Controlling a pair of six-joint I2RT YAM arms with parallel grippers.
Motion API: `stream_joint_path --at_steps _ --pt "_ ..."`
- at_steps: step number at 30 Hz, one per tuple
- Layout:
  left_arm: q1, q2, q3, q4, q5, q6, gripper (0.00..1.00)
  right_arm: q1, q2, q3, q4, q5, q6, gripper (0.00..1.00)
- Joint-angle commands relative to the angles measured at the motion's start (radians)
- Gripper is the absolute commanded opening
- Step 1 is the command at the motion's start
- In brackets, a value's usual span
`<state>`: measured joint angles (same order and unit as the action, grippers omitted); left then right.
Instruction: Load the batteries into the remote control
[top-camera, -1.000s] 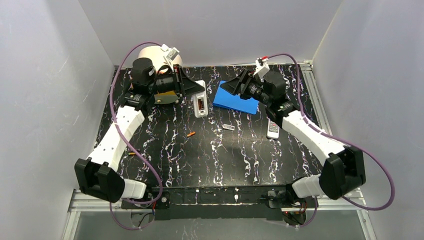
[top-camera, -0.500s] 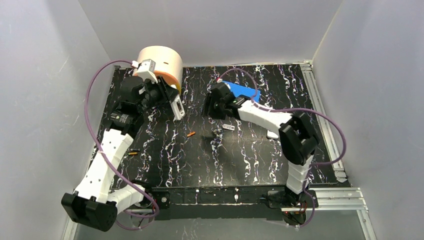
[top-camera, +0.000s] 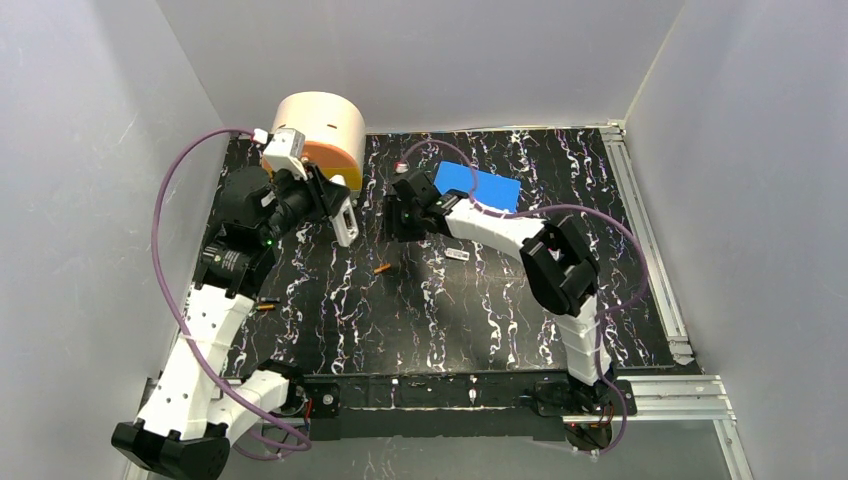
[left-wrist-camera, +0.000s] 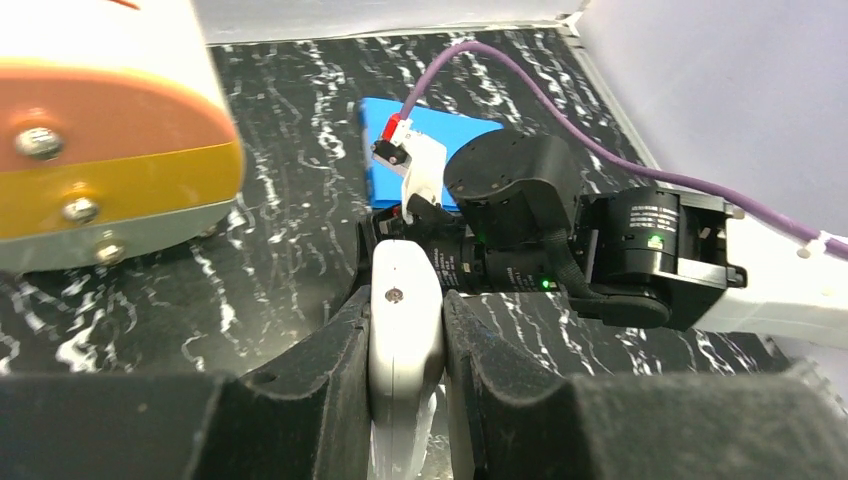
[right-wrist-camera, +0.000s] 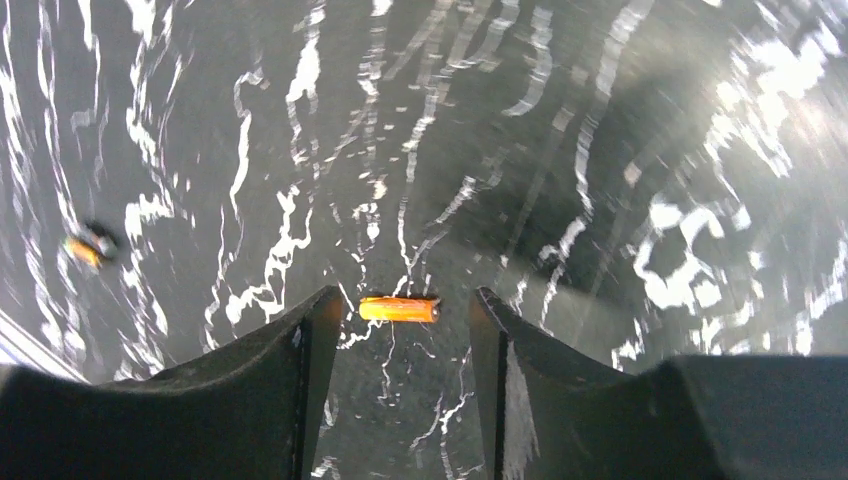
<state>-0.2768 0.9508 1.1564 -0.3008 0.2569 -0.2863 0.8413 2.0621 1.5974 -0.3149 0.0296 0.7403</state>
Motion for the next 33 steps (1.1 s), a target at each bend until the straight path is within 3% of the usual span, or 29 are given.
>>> stream_joint_path --at_steps 1,3,6,15,24,33 --pt "0.005 -0.027 0.083 -0.115 -0.203 0.006 0.00 0.018 0.079 0.146 -0.035 -0.240 -0.546 0.60" --pt "0.005 0.002 0.142 -0.202 -0.296 -0.030 0.00 0.022 0.102 0.166 -0.100 -0.297 -0.710 0.61" --pt "0.005 0.041 0.225 -0.299 -0.383 -0.071 0.00 0.035 0.102 0.160 -0.128 -0.251 -0.907 0.63" --pt "0.005 0.090 0.324 -0.333 -0.377 -0.076 0.00 0.100 0.127 0.181 -0.183 -0.283 -1.169 0.67" --pt "0.005 0.126 0.349 -0.333 -0.349 -0.079 0.00 0.135 0.147 0.157 -0.088 -0.170 -1.215 0.65" --pt "0.005 0.134 0.359 -0.336 -0.358 -0.075 0.00 0.133 0.192 0.199 -0.157 -0.173 -1.257 0.65"
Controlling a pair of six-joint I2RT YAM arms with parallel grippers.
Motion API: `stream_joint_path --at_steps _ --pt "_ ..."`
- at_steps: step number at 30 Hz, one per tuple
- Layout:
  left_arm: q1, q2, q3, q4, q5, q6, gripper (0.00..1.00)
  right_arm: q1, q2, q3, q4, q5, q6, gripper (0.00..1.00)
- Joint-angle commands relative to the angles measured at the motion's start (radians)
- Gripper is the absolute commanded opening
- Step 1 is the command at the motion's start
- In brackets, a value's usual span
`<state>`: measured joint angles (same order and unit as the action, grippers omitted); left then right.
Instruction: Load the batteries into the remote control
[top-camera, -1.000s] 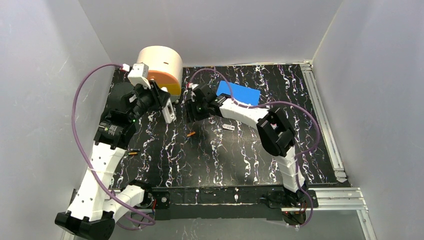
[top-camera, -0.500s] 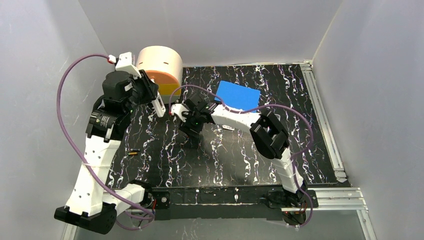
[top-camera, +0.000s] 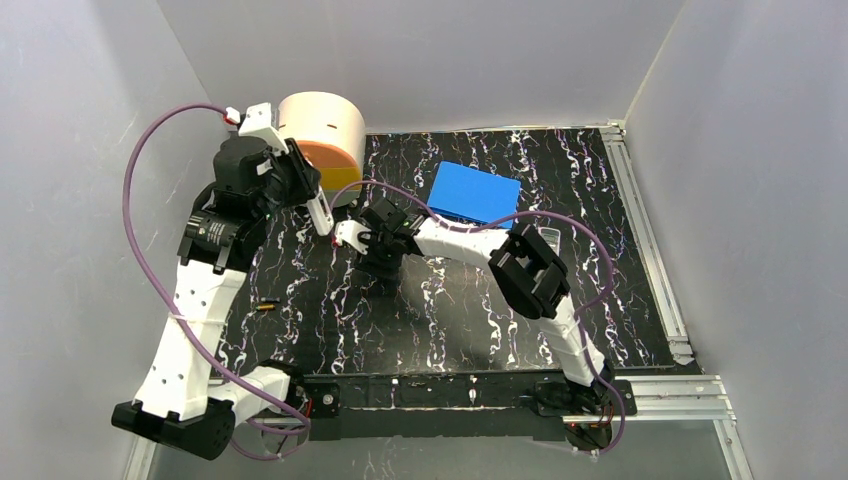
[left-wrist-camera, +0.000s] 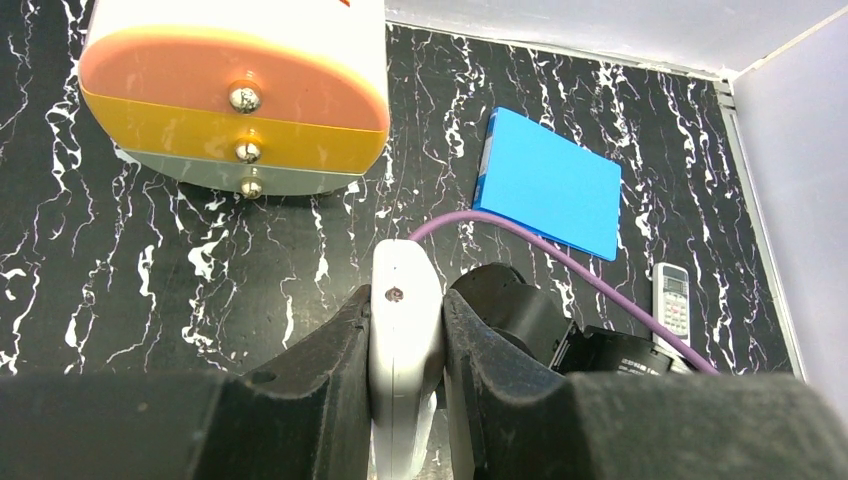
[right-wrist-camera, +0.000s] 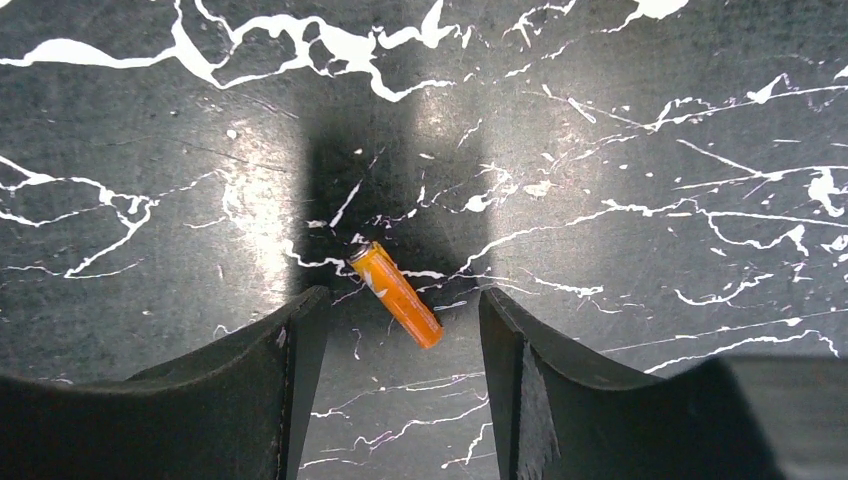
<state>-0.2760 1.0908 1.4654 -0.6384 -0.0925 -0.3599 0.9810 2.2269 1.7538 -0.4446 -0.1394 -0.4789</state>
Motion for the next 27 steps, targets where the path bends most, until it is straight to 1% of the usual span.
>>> stream_joint_path --at_steps 1,5,8,11,15,17,20,22,25,27 --pt "0.004 -0.005 0.056 0.000 -0.011 0.002 0.00 -0.007 0.029 0.042 -0.042 -0.009 -0.041 0.64" --pt "0.005 0.008 0.075 0.003 -0.021 0.001 0.00 -0.013 0.045 0.059 -0.100 -0.041 -0.040 0.62" --pt "0.005 0.021 0.082 0.002 -0.008 -0.004 0.00 -0.013 0.049 0.051 -0.109 -0.028 -0.037 0.53" --pt "0.005 0.020 0.081 0.002 0.000 -0.005 0.00 -0.014 0.056 0.053 -0.115 0.000 -0.027 0.36" --pt "0.005 0.021 0.079 0.004 0.003 -0.004 0.00 -0.013 0.051 0.044 -0.107 -0.011 -0.006 0.33" --pt "0.005 0.021 0.079 0.008 0.007 -0.006 0.00 -0.014 0.052 0.042 -0.095 -0.022 0.008 0.33" --pt "0.005 0.023 0.080 0.010 0.008 -0.006 0.00 -0.014 0.063 0.058 -0.091 -0.032 0.035 0.40" --pt "0.004 0.024 0.081 0.008 0.008 -0.004 0.00 -0.014 0.073 0.071 -0.100 -0.032 0.051 0.48" --pt "0.004 0.027 0.083 0.008 0.009 -0.003 0.00 -0.014 0.089 0.082 -0.112 -0.033 0.057 0.49" --pt "0.005 0.029 0.085 0.008 0.013 -0.002 0.00 -0.014 0.100 0.081 -0.117 -0.031 0.056 0.47"
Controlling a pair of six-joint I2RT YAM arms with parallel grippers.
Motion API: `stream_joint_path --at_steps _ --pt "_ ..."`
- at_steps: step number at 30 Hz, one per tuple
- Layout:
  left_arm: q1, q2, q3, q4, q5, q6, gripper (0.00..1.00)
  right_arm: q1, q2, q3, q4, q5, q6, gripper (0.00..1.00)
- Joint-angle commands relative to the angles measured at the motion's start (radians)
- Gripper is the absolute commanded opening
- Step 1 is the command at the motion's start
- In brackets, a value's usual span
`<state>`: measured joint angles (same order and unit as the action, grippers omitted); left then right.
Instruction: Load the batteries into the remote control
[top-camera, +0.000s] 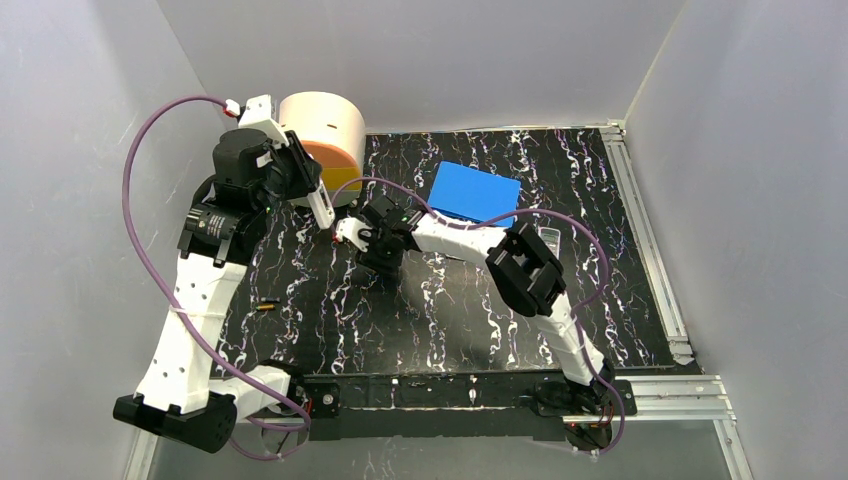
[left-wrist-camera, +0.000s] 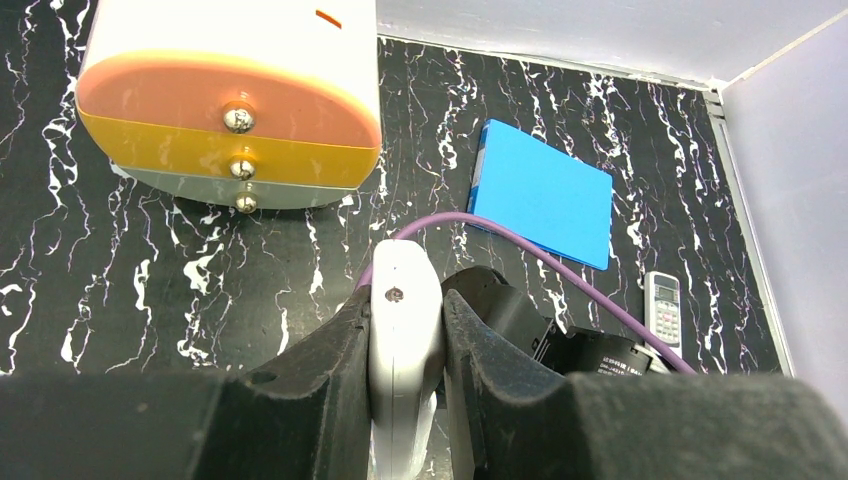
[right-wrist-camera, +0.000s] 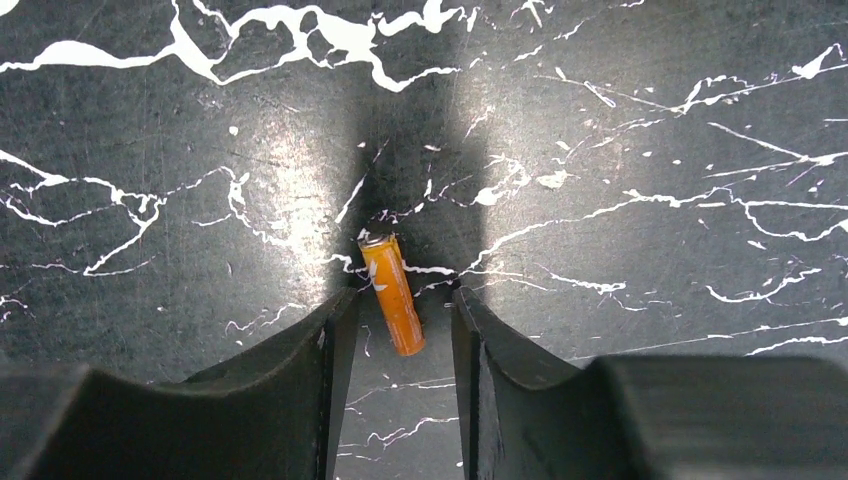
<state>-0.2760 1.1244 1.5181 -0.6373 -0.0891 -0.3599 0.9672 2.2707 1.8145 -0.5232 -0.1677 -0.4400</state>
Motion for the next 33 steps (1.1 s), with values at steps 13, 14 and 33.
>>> stream_joint_path --at_steps 13,14,33 --pt "0.004 0.000 0.033 0.005 0.012 0.001 0.00 -0.002 0.045 0.022 -0.109 0.055 -0.002 0.13" --pt "0.004 0.000 0.031 0.007 0.013 0.000 0.00 -0.003 0.039 0.023 -0.100 0.062 0.010 0.10" --pt "0.006 0.062 -0.179 0.196 0.367 -0.101 0.00 -0.122 -0.428 -0.389 0.200 0.264 0.676 0.03"
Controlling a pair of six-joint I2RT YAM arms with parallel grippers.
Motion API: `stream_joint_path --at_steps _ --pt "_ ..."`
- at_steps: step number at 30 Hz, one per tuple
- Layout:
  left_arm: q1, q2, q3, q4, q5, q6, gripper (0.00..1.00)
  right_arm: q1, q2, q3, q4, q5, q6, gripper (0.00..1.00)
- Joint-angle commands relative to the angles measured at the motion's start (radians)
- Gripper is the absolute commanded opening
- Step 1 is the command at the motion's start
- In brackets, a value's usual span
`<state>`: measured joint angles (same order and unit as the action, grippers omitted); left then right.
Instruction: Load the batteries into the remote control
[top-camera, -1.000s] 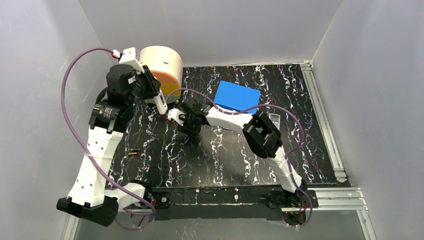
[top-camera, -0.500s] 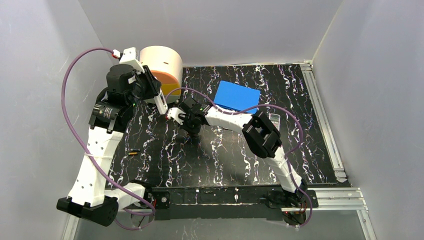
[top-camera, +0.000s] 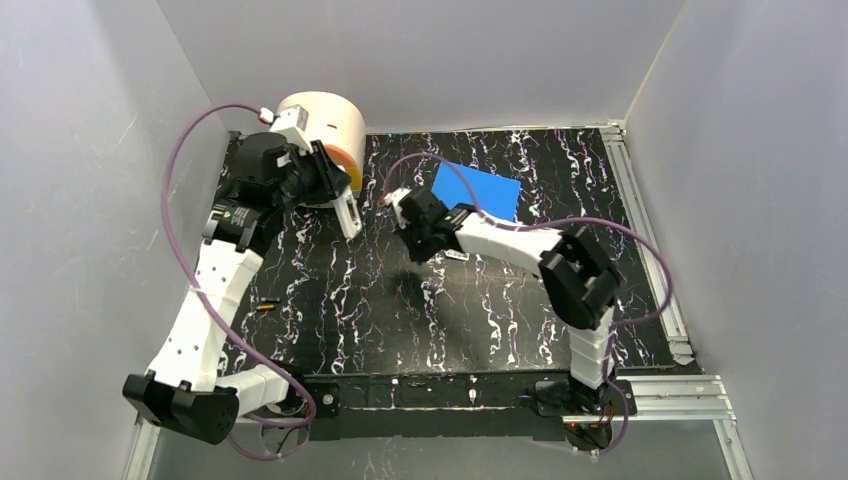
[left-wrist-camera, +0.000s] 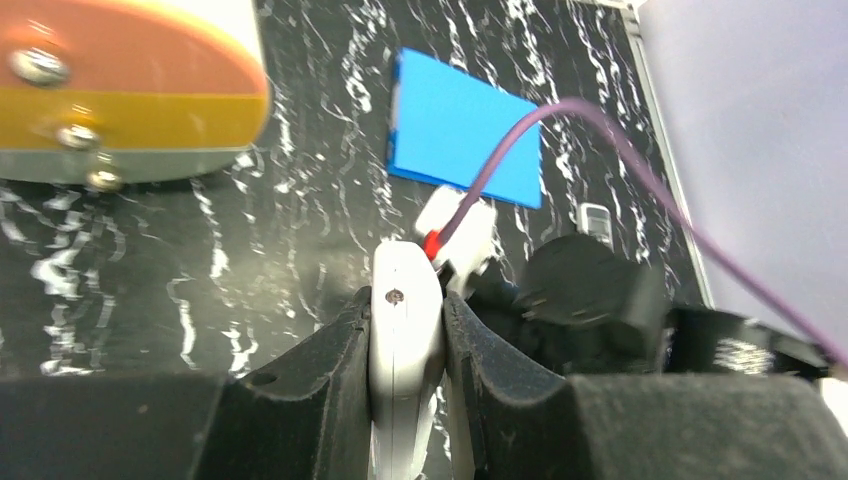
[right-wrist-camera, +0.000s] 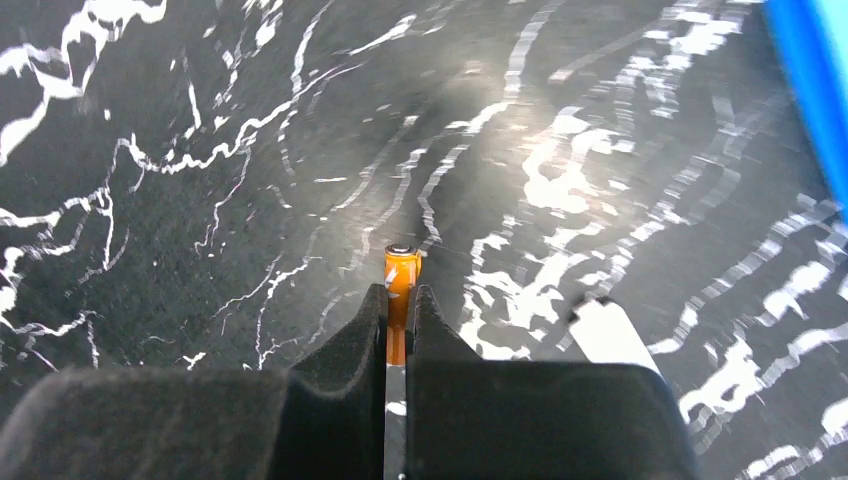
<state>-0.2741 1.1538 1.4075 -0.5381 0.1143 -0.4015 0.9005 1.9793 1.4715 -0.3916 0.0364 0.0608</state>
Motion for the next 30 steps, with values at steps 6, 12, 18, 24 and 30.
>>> stream_joint_path --at_steps 6,12,18,24,30 --pt "0.003 0.138 -0.222 0.341 0.391 -0.236 0.00 -0.110 -0.299 -0.109 0.049 0.081 0.260 0.03" --pt "-0.001 0.234 -0.337 0.722 0.544 -0.473 0.00 -0.116 -0.483 -0.088 0.034 0.164 0.283 0.02" --pt "-0.013 0.306 -0.329 0.873 0.601 -0.575 0.00 -0.116 -0.537 0.000 0.011 0.096 0.294 0.02" --pt "-0.014 0.366 -0.333 1.125 0.686 -0.704 0.00 -0.117 -0.509 0.116 -0.067 -0.028 0.315 0.02" --pt "-0.013 0.387 -0.325 1.146 0.713 -0.746 0.00 -0.115 -0.475 0.191 -0.107 -0.123 0.290 0.02"
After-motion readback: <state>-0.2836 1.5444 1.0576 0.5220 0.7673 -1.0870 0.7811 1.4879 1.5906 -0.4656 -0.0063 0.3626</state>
